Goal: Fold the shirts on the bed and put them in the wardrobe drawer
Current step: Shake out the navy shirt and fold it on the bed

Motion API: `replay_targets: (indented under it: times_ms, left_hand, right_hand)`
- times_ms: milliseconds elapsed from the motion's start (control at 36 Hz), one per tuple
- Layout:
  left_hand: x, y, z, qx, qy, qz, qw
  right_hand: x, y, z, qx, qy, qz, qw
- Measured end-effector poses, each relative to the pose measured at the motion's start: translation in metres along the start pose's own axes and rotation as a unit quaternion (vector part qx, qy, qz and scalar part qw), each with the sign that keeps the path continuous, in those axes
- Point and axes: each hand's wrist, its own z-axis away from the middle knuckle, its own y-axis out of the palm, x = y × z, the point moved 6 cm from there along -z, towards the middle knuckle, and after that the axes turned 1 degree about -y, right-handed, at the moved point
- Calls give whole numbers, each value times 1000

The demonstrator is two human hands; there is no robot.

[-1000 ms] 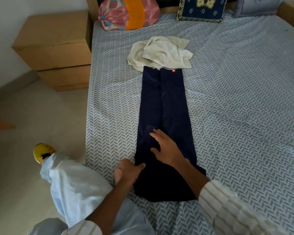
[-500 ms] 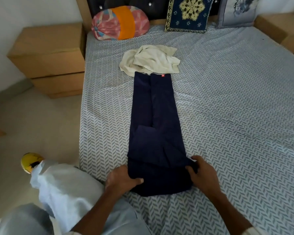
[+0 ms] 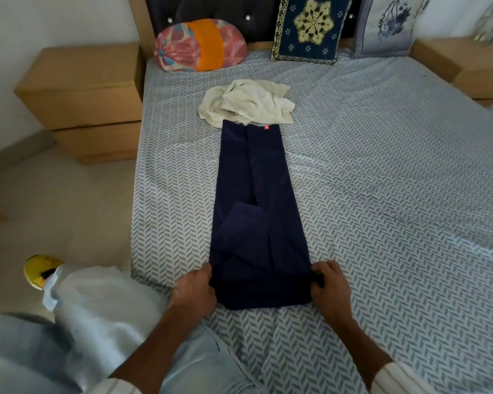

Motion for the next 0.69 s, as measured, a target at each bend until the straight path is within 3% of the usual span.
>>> replay_targets:
  times_ms: [250,417,500,556,611,694]
  left_hand:
    - [-2,2,1,5,24,-69,997]
    - [-26,-6,-7,-134,124,-89,979]
    - [-44,-10,-16,-150,173,-40,973]
    - [-57,-14,-21,-108,132,51,984]
    - [-56,-12,-31,-62,7,161,985]
    - [-48,-3,-40,-40,-147,319,936]
  right_hand:
    - [-7,0,8,0,-65,46,997]
    - [3,-3,7,-40,-83,35,995]
    - [0,1,6,-47,-88,28,995]
    - [-1,2,7,-57,-100,31,993]
    - [1,2,8,-70,-125,43,989]
    - [8,3,9,-84,-150,47,984]
